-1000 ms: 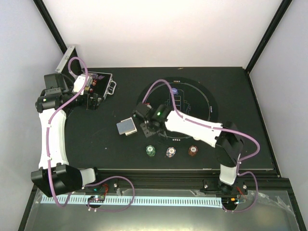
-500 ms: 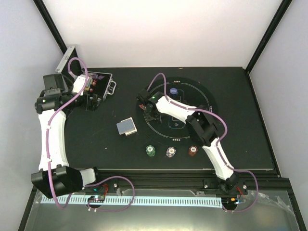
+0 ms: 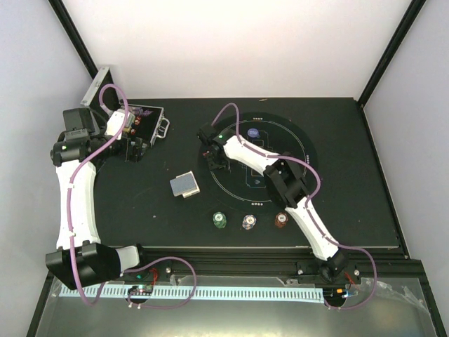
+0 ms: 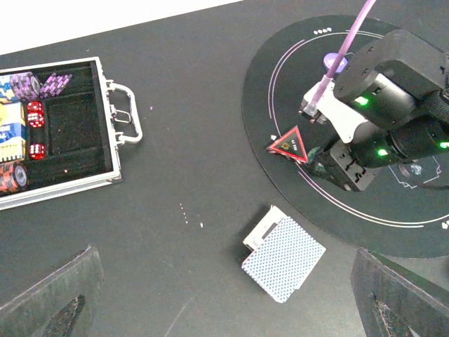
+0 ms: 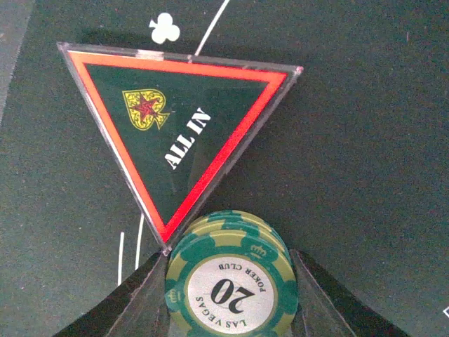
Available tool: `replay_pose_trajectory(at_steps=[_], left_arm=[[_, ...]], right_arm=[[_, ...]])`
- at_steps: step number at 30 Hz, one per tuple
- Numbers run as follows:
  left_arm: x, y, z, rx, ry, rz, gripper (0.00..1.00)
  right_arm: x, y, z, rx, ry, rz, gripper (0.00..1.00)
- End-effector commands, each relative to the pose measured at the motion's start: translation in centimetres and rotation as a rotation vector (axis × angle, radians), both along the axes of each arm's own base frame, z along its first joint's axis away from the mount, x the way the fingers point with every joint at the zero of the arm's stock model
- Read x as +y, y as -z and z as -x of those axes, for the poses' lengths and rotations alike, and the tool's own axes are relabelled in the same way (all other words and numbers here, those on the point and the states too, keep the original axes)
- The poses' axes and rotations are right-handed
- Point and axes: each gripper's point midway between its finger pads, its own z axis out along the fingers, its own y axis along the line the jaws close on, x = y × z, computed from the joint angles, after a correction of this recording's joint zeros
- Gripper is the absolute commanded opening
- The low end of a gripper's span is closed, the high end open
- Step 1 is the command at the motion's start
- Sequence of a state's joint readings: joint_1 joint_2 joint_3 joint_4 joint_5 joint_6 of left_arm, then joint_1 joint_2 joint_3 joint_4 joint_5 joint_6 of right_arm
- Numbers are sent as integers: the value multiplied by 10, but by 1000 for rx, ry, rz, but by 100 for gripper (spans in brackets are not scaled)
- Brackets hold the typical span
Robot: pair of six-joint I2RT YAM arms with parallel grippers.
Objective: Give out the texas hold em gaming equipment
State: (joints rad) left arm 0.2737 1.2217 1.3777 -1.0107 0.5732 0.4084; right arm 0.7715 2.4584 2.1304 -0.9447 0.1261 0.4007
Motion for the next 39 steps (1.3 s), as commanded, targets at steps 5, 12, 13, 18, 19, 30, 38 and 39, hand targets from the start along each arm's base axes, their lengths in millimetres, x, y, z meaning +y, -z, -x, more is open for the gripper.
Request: replay_pose_trajectory(at_steps=[5,12,13,18,19,30,38,39], left_arm=[[-1,-7,3,-14,13,-4,99],[-1,-6,2,-13,11,-3,99],[-1,-7,2,-13,10,-1,99],[-3,-8,5,-16,16,4,99],[-3,-8,5,-17,17,5,99],[-7,-12,10,-26,30,16,99],[-10,-11,11,-15,34,39,99],[-10,-10,11,-14,35,40,99]], right_arm=[[12,28,-6,48,0,-16,23],[18,11,-10,28,-21,-45,25],[17,9,-7,33,-26,-43,26],[6,-4,3,29,-33,-43,27],[6,-6,5,30,-34,-49,27],[13,-9,11,71,-69,-66,58],[3,-73,6,-54,-58,-84,76],[0,-82,10,-64,-54,-88,77]])
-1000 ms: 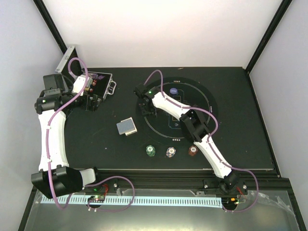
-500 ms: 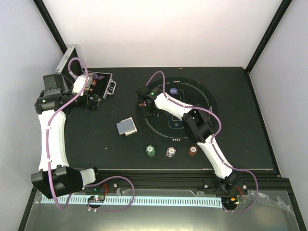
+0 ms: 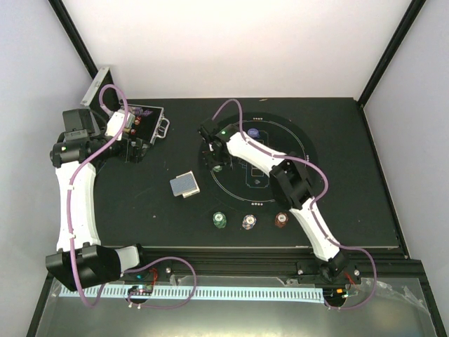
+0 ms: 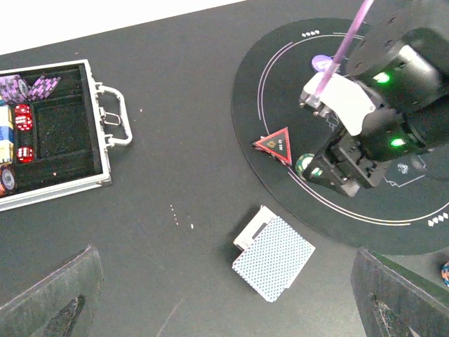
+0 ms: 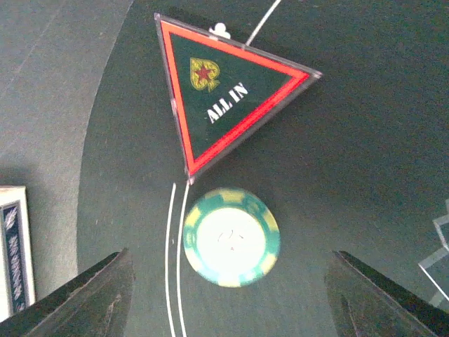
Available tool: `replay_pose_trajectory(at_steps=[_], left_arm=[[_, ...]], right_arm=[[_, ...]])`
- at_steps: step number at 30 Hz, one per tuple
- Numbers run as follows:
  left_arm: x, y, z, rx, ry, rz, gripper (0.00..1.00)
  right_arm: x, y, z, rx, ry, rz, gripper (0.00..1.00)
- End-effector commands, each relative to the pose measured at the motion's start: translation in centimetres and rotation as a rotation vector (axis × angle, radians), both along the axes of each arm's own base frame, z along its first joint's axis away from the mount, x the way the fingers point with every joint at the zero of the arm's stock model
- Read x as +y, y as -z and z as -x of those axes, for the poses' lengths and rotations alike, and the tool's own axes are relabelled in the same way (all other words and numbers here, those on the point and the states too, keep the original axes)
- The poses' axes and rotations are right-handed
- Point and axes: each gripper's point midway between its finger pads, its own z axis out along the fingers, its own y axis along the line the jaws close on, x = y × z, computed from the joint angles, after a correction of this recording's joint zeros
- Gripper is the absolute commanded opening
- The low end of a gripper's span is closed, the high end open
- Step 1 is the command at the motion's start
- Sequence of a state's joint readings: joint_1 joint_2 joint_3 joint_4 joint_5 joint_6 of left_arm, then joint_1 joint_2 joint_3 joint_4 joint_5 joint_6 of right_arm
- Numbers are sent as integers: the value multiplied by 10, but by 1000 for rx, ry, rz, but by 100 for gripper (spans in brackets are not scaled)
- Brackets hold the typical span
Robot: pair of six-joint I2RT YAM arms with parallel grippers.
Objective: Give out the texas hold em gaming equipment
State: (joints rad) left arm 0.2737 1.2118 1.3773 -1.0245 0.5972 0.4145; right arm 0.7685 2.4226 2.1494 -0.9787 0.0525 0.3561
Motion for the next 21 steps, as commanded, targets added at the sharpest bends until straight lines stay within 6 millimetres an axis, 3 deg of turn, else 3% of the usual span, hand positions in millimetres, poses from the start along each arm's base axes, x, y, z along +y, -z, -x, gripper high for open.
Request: replay_pose_trajectory(at_steps=[1,3,6,8,13,17,21], left_arm=[[-5,-7,7,-10,15,24,99],[-5,-5,8,-9,12,22,99],[-5,-4,8,-9,14,25,99],[-8,-4,9,-8,25,41,99],[-12,-3,12,-18,37,57,99],[-13,-2,15,-22,39,59,99],[-14,-3,16,-22,36,60,99]], right_arm=[[-10,-66,8,-100,11,-40,76],[-11,-78,30,-123,-7,-42,77],[-9,-81,78,-129,-62,-28,79],[-7,-71,120,-103,-112,-13,82],[-5,-58,185,-61,-161,-19,89],[-7,-45,210,-36,-198,22,92],[-11,-34,216,-22,-206,49,90]])
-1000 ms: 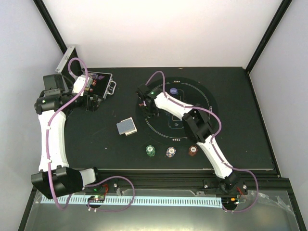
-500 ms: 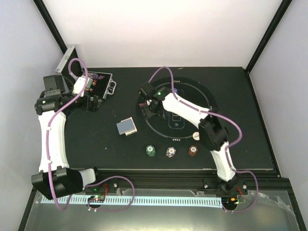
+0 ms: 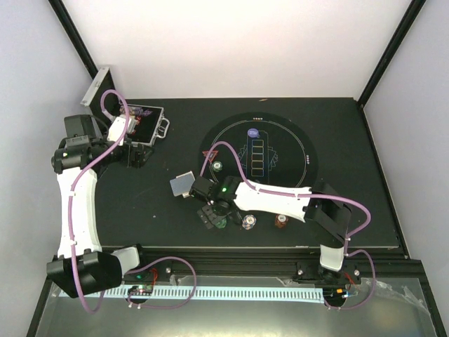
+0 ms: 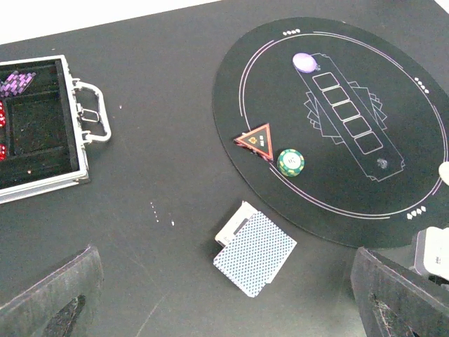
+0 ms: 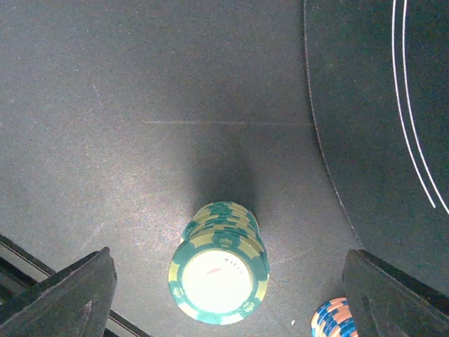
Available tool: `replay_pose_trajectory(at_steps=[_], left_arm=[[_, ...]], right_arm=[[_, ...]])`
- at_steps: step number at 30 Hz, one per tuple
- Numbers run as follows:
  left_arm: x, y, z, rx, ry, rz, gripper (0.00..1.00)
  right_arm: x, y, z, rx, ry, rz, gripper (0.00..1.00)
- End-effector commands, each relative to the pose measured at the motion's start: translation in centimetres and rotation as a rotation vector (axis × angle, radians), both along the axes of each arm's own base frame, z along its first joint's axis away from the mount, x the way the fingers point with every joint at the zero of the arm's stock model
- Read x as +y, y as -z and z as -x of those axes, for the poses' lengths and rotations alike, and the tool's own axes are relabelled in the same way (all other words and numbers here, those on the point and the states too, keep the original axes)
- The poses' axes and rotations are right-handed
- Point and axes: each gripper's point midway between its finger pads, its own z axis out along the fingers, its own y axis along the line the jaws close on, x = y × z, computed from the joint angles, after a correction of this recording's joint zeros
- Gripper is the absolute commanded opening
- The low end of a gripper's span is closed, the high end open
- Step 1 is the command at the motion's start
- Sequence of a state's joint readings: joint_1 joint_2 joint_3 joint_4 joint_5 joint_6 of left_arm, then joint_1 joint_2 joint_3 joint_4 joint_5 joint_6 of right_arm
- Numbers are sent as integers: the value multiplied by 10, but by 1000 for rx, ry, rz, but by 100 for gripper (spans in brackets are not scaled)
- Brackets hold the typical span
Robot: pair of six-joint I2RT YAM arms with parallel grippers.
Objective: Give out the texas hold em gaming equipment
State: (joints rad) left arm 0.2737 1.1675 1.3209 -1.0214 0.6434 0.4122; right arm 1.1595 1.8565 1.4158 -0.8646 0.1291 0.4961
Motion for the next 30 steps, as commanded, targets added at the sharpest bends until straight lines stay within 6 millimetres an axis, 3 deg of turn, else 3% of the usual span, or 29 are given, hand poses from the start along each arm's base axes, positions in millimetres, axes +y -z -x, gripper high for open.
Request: replay_pose_trajectory(at_steps=[1,17,30], left_arm=[[-3,-8,4,-25,6,22,99],[0,-16,4,-45,-16,1,99],[2,-16,2,-42,-27,-6,99]], right_arm=[[0,2,-2,-18,28,-2,89],[-5,32,6,25,21,57,68],[-2,30,7,23,23,45,42]])
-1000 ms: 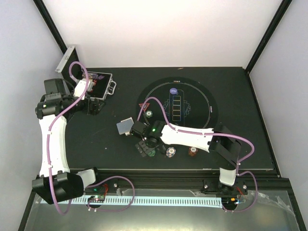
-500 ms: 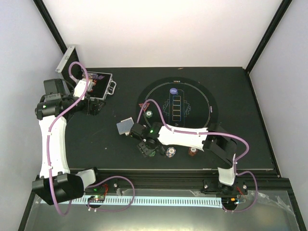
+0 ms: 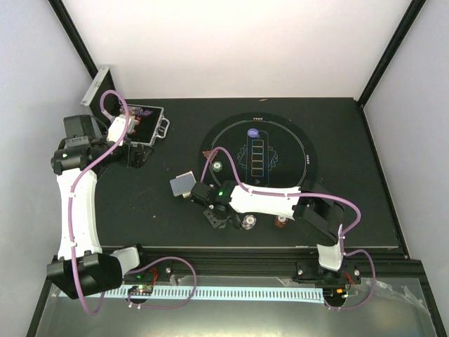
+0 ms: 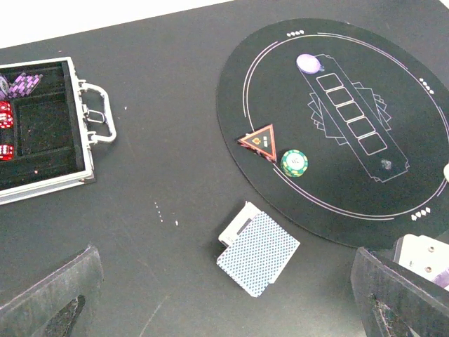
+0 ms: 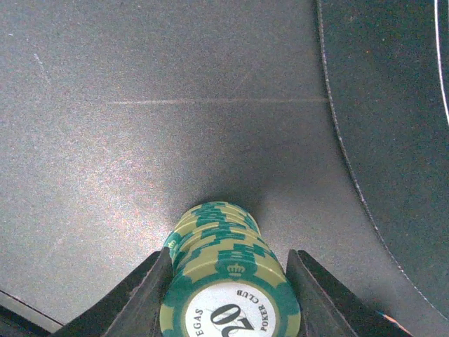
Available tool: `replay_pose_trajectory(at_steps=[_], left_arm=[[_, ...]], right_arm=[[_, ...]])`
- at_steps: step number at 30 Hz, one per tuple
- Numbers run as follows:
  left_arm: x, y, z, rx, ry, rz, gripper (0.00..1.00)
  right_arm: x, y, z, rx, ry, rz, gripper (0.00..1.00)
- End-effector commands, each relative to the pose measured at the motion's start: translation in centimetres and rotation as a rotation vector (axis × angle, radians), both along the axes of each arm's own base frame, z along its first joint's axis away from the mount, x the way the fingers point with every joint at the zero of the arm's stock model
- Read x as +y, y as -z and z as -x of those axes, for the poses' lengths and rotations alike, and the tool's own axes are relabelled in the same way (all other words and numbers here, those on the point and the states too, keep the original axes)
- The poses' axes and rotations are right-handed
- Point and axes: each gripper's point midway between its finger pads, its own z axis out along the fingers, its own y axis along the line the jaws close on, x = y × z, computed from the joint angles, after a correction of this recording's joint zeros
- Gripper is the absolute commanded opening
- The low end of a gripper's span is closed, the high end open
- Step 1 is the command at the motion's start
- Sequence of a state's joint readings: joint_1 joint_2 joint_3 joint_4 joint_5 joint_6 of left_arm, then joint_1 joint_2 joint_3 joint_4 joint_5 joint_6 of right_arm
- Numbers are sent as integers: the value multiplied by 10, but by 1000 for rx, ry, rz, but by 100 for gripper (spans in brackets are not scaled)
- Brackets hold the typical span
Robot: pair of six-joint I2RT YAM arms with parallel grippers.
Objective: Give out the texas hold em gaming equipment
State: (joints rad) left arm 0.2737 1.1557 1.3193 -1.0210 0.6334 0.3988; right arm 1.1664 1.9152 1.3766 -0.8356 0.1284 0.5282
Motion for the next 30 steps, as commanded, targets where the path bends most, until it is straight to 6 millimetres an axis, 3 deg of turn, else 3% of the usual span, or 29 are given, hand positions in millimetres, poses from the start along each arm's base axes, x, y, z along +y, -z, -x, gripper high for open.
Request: replay_pose_trajectory(at_steps=[1,7,15,27,30], left_arm=[[2,-13,0,-38,-13,-4,99],[1,-13,1,-37,-10,-3,99],[0,-12,1,-33,-5,0,99],[0,-12,3,-36,1,-7,99],[0,-13,3,-38,1,-9,99]], right_arm=[[4,-3,2,-10,-3,-12,40],[8,-12,5,-17,-12,-19,33],[16,-29,7,-29,-27,-45,33],[10,-23,4,-45,-24,-9,33],[10,-30,2,-53,-26,-14,33]])
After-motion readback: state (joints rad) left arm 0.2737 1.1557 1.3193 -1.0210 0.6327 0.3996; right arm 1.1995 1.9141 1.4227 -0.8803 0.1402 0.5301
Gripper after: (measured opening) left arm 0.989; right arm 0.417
